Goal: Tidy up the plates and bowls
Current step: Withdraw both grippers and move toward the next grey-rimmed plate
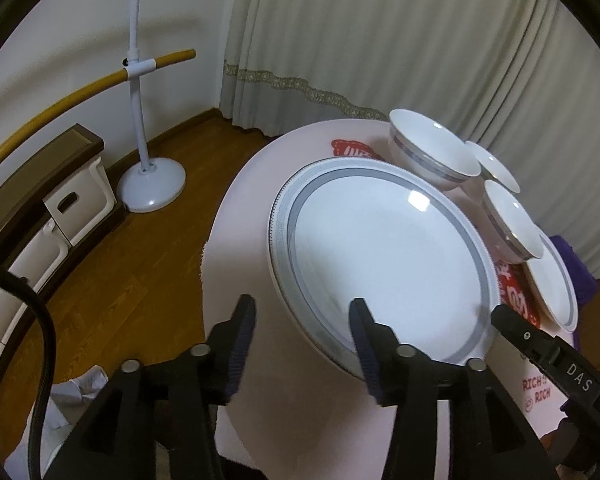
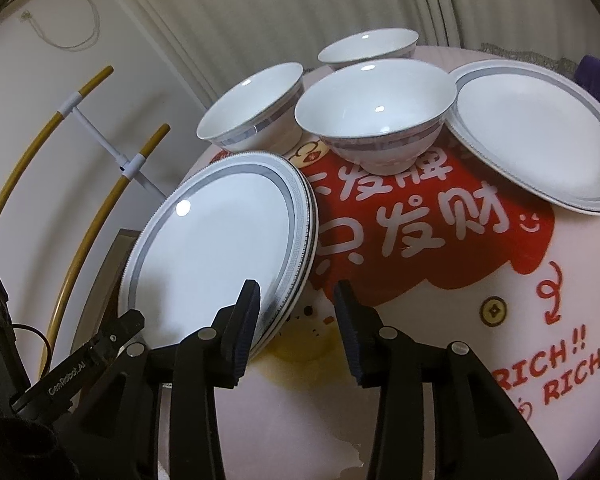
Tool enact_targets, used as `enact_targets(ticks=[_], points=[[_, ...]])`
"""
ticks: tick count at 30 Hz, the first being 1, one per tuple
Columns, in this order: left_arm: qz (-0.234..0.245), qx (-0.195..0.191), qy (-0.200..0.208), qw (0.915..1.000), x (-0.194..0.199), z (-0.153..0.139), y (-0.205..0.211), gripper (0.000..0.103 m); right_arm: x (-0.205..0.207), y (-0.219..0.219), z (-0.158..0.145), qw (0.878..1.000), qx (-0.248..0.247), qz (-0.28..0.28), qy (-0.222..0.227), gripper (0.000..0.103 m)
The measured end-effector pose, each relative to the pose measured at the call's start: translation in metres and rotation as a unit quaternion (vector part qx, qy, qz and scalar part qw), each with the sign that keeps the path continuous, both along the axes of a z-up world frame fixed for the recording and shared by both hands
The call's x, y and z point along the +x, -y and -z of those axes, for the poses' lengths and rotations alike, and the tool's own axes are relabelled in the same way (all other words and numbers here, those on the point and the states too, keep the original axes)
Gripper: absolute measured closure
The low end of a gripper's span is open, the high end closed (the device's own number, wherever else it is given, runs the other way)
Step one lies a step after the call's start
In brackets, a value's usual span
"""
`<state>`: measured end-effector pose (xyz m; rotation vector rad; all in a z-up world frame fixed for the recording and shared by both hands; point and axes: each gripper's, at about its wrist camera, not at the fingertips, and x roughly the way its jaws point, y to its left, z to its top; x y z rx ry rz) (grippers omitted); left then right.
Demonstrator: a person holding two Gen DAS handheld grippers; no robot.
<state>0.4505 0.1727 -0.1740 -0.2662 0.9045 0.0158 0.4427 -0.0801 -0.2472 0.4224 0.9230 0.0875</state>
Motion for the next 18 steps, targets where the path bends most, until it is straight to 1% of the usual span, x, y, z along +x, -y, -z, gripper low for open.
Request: enact_targets(ticks=[5, 7, 11, 13, 15, 17, 18], points=[[-0.003, 0.004, 0.014, 0.9999, -0.026, -0.018, 0.008, 0.053, -0.017, 0.007, -0.015, 1.000, -0.002, 0.003, 0.014, 0.063], [0.002, 0.004, 0.022, 0.9997, -0.037, -0.026, 0.016, 0.048, -0.026, 0.012, -0.022, 1.000, 0.001, 0.006, 0.020, 0.061], [0.022, 0.001, 0.042, 0.9989, -0.057, -0.044, 0.038, 0.046, -0.044, 0.024, -0.037, 0.999, 0.001, 0.010, 0.038, 0.055], [0.040, -0.004, 0.054, 0.9977, -0.069, -0.056, 0.055, 0.038, -0.056, 0.035, -0.047, 0.999, 0.002, 0.014, 0.051, 0.053], [0.055, -0.010, 0.064, 0.9964, -0.077, -0.064, 0.069, 0.034, -0.069, 0.048, -0.057, 0.998, -0.001, 0.017, 0.064, 0.046], [0.076, -0.017, 0.070, 0.9945, -0.084, -0.071, 0.090, 0.032, -0.082, 0.063, -0.065, 0.997, -0.008, 0.025, 0.076, 0.042], [0.084, -0.020, 0.070, 0.9938, -0.086, -0.073, 0.097, 0.029, -0.088, 0.073, -0.069, 0.996, -0.011, 0.031, 0.081, 0.040]])
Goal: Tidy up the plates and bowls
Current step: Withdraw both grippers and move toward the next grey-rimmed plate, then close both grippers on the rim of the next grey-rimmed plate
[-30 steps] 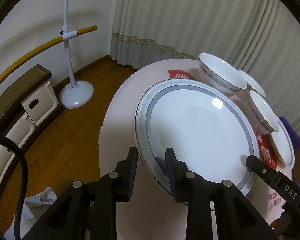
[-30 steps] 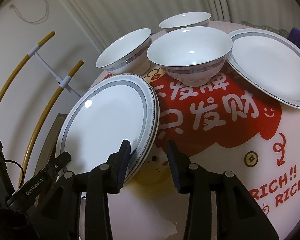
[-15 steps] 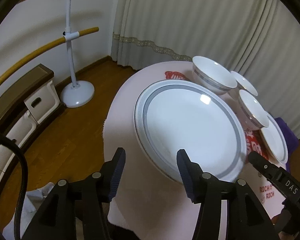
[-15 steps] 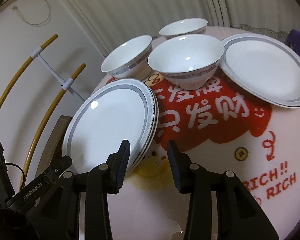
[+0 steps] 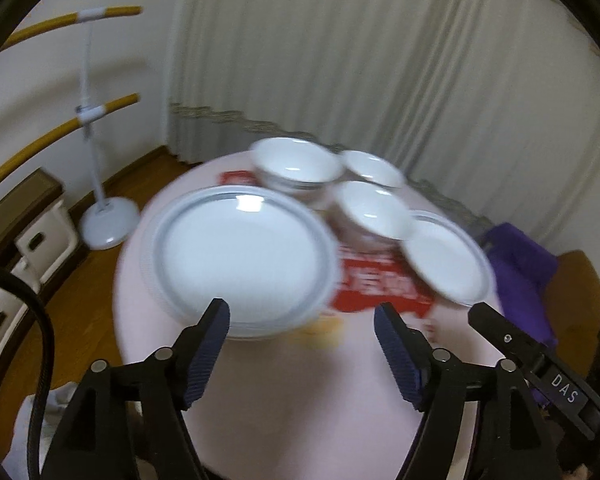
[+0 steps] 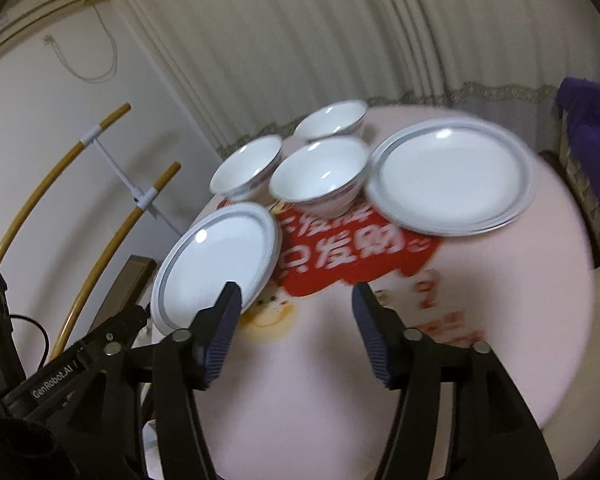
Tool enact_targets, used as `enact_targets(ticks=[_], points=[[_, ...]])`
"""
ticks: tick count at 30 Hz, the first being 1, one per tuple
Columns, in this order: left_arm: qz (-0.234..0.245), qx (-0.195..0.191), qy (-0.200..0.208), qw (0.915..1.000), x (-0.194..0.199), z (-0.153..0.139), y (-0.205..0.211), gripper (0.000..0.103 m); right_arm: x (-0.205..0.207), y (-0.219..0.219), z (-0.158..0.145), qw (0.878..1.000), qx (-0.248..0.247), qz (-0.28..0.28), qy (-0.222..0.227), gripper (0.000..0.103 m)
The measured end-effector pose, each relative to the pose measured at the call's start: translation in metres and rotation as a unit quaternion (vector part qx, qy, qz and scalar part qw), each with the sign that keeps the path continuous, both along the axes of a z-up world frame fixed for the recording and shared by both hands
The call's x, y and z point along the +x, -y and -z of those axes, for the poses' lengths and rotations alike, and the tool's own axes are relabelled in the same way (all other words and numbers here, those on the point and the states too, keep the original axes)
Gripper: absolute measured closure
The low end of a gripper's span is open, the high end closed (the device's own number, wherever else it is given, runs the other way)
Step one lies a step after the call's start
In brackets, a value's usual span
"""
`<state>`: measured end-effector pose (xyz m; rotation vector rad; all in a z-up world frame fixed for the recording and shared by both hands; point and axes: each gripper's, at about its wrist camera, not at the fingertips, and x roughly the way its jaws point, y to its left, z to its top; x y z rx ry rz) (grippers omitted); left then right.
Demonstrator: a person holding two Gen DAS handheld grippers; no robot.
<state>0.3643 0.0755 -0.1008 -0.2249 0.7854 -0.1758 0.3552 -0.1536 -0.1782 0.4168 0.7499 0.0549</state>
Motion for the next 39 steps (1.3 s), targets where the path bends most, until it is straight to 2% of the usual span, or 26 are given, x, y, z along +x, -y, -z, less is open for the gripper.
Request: enact_targets(ticks=[3, 10, 15, 22, 32, 34, 38, 39], points=[[0.039, -0.023, -0.017, 0.9989, -0.002, 0.000, 0.033, 0.021, -0.014, 0.029, -0.005, 1.000, -0.004, 0.013, 0.008, 0.034], [0.058, -0.028, -0.050, 0.9967, 0.021, 0.011, 0.088, 0.021, -0.021, 0.101, -0.008, 0.999, -0.024, 0.047, 0.009, 0.031], [0.044, -0.020, -0.059, 0.9971, 0.048, 0.020, 0.116, 0.021, -0.005, 0.139, 0.000, 0.998, -0.032, 0.060, 0.000, 0.031], [0.010, -0.012, -0.077, 0.9969, 0.102, 0.046, 0.157, 0.021, 0.038, 0.182, 0.026, 0.996, -0.035, 0.072, -0.027, 0.031], [-0.010, 0.005, -0.095, 0.9954, 0.156, 0.092, 0.193, 0.023, 0.088, 0.209, 0.059, 0.995, -0.038, 0.076, -0.048, 0.031], [-0.015, 0.002, -0.098, 0.9951, 0.159, 0.095, 0.193, 0.031, 0.095, 0.215, 0.063, 0.995, -0.035, 0.078, -0.050, 0.031], [-0.019, 0.007, -0.103, 0.9945, 0.168, 0.102, 0.197, 0.036, 0.105, 0.221, 0.069, 0.996, -0.028, 0.072, -0.052, 0.032], [-0.019, 0.008, -0.100, 0.9947, 0.170, 0.101, 0.198, 0.040, 0.107, 0.221, 0.071, 0.996, -0.027, 0.070, -0.053, 0.033]])
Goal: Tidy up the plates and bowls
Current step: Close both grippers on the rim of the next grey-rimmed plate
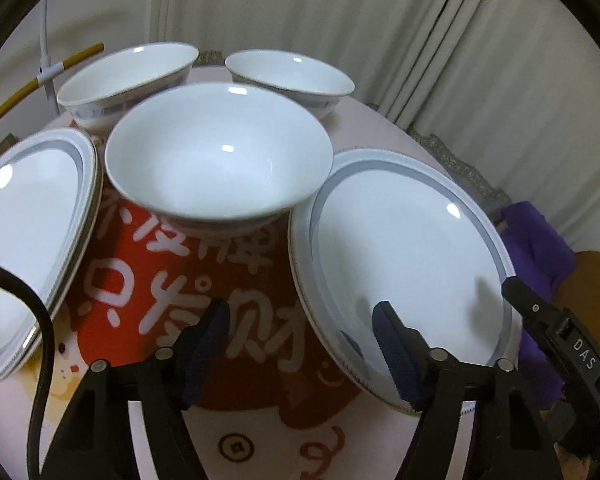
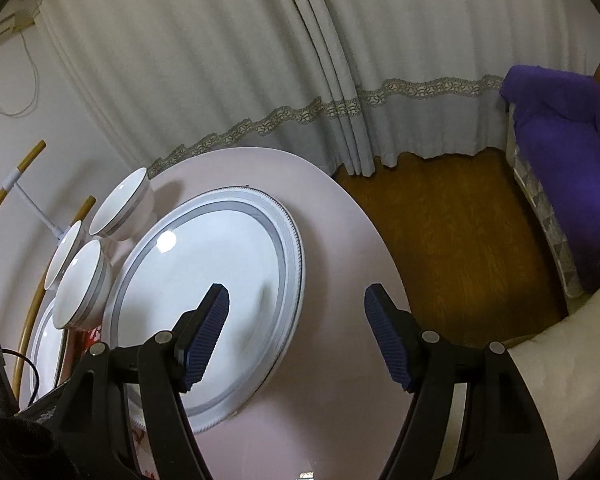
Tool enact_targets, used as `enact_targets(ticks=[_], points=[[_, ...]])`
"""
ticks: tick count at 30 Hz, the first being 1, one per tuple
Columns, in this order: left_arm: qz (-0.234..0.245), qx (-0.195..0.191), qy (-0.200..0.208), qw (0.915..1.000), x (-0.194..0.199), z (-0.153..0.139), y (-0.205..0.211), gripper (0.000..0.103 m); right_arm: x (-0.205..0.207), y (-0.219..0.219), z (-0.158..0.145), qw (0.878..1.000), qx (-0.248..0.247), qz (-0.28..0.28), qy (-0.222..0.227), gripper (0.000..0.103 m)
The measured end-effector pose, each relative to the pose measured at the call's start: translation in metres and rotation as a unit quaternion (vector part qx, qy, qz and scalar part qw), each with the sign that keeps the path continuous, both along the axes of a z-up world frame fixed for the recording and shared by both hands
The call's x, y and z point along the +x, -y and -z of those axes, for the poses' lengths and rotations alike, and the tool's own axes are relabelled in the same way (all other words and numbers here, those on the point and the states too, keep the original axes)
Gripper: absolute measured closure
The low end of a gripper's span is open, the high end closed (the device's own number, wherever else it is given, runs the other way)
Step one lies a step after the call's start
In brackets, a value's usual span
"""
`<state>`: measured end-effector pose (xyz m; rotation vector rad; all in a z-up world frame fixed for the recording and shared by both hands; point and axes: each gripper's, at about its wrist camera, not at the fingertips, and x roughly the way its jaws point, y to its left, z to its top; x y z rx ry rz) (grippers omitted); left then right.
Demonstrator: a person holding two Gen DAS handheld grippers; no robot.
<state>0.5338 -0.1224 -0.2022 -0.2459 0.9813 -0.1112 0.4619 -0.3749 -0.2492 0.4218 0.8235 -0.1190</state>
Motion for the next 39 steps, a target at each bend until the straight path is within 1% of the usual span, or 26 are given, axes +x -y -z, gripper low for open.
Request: enact_targets(ticks=[6, 7, 10, 11, 12, 13, 14, 16, 18, 21, 27, 30, 33, 35, 37, 39], points=[[0.001, 0.005, 0.006, 1.0000, 0.008, 0.004, 0.008, 0.040, 0.008, 0.000, 0.007, 1.000, 0.016, -0.015, 0.003, 0.047], [0.001, 0.006, 0.008, 0.9999, 0.009, 0.005, 0.009, 0.044, 0.010, 0.000, 0.007, 1.000, 0.018, -0.019, 0.004, 0.048], [0.006, 0.021, 0.012, 0.9997, 0.006, 0.004, 0.011, 0.046, 0.015, -0.002, 0.010, 0.999, 0.024, -0.029, 0.005, 0.060], [0.006, 0.022, 0.014, 0.9996, 0.007, 0.005, 0.012, 0.047, 0.015, -0.004, 0.010, 0.999, 0.026, -0.031, 0.004, 0.067], [0.005, 0.024, 0.013, 0.9996, 0.009, 0.006, 0.012, 0.048, 0.015, -0.005, 0.011, 0.999, 0.029, -0.034, 0.002, 0.072], [0.004, 0.026, 0.013, 0.9996, 0.010, 0.006, 0.013, 0.055, 0.016, -0.005, 0.012, 0.999, 0.028, -0.034, 0.002, 0.074], [0.005, 0.024, 0.015, 0.9996, 0.011, 0.006, 0.013, 0.059, 0.016, -0.006, 0.012, 0.999, 0.025, -0.032, 0.002, 0.075], [0.006, 0.029, 0.014, 0.9995, 0.013, 0.007, 0.015, 0.063, 0.016, -0.006, 0.012, 0.999, 0.025, -0.031, 0.002, 0.077], [0.006, 0.029, 0.015, 0.9994, 0.014, 0.008, 0.017, 0.063, 0.016, -0.004, 0.013, 0.999, 0.025, -0.029, 0.002, 0.084], [0.013, 0.017, 0.015, 0.9997, 0.019, 0.010, 0.017, 0.076, 0.015, -0.001, 0.015, 0.999, 0.032, -0.029, 0.005, 0.085], [0.013, 0.003, 0.012, 0.9998, 0.018, 0.008, 0.009, 0.078, 0.015, -0.001, 0.015, 0.999, 0.032, -0.027, 0.005, 0.086], [0.025, 0.003, 0.014, 0.9996, 0.021, 0.010, 0.010, 0.075, 0.015, -0.001, 0.016, 0.999, 0.035, -0.026, 0.007, 0.086], [0.021, 0.010, 0.020, 0.9995, 0.020, 0.011, 0.011, 0.074, 0.014, -0.001, 0.017, 0.999, 0.037, -0.027, 0.009, 0.086], [0.021, 0.010, 0.022, 0.9995, 0.018, 0.011, 0.011, 0.076, 0.014, 0.000, 0.017, 0.999, 0.037, -0.027, 0.009, 0.086], [0.017, -0.005, 0.019, 0.9997, 0.017, 0.010, 0.006, 0.081, 0.014, -0.001, 0.017, 0.999, 0.032, -0.025, 0.009, 0.086], [0.020, -0.006, 0.022, 0.9995, 0.016, 0.008, 0.004, 0.082, 0.012, -0.002, 0.016, 0.999, 0.027, -0.024, 0.011, 0.086]])
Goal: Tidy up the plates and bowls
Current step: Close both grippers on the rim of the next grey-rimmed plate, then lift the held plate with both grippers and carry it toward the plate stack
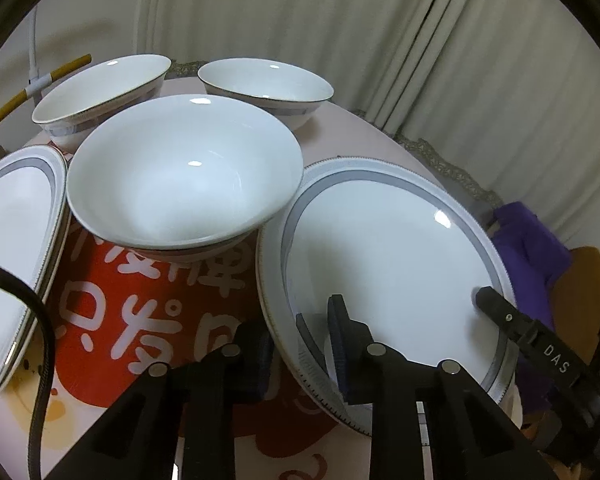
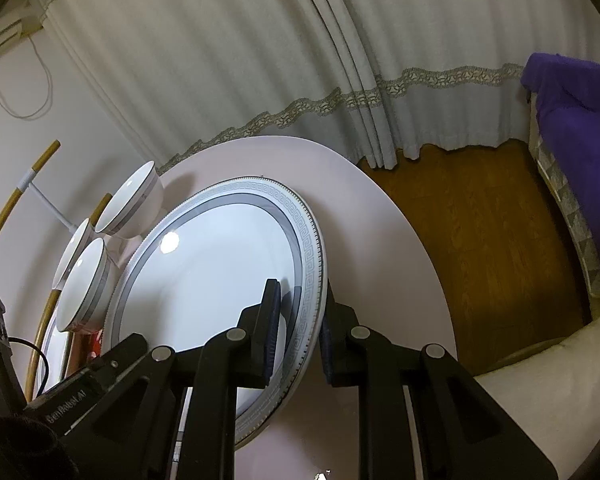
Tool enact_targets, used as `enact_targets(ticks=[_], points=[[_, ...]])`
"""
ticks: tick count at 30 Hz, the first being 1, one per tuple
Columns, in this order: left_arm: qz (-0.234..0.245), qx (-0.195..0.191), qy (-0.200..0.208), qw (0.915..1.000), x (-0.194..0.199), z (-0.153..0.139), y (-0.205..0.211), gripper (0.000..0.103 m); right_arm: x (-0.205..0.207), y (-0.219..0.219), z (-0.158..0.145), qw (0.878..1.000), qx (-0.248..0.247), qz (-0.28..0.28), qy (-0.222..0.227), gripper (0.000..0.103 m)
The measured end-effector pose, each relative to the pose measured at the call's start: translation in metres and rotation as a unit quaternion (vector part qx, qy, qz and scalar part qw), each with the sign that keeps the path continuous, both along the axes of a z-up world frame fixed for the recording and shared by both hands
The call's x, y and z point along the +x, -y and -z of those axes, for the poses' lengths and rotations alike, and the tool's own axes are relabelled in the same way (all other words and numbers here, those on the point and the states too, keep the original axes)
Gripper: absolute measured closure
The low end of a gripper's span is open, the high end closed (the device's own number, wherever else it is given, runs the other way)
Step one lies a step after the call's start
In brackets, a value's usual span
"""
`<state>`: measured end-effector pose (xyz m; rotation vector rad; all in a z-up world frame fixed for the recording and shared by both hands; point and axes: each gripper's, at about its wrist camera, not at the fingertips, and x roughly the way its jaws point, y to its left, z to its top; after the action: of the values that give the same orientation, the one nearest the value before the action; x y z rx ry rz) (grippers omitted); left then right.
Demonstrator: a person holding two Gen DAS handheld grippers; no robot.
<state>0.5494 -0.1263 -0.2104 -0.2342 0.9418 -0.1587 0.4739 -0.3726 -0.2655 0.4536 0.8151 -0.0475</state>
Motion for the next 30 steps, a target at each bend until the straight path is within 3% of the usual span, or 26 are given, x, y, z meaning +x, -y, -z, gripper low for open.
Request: enact_targets(ticks=[5, 17, 30], points=[[0.010, 0.010, 0.017, 0.9998, -0.008, -0.011, -0.002, 0.085, -0.008, -0.002, -0.003, 1.000, -0.006, 0.001, 0.005, 0.086], [0.041, 0.006, 0.009, 0.9991, -0.041, -0.021, -0.019, 0.085, -0.050, -0.013, -0.013, 1.000, -0.008, 0.011, 0.002, 0.085], [0.070, 0.031, 0.023, 0.9968, -0.119, -0.042, -0.050, 0.084, -0.119, -0.043, -0.021, 1.000, -0.005, 0.026, -0.001, 0.085]])
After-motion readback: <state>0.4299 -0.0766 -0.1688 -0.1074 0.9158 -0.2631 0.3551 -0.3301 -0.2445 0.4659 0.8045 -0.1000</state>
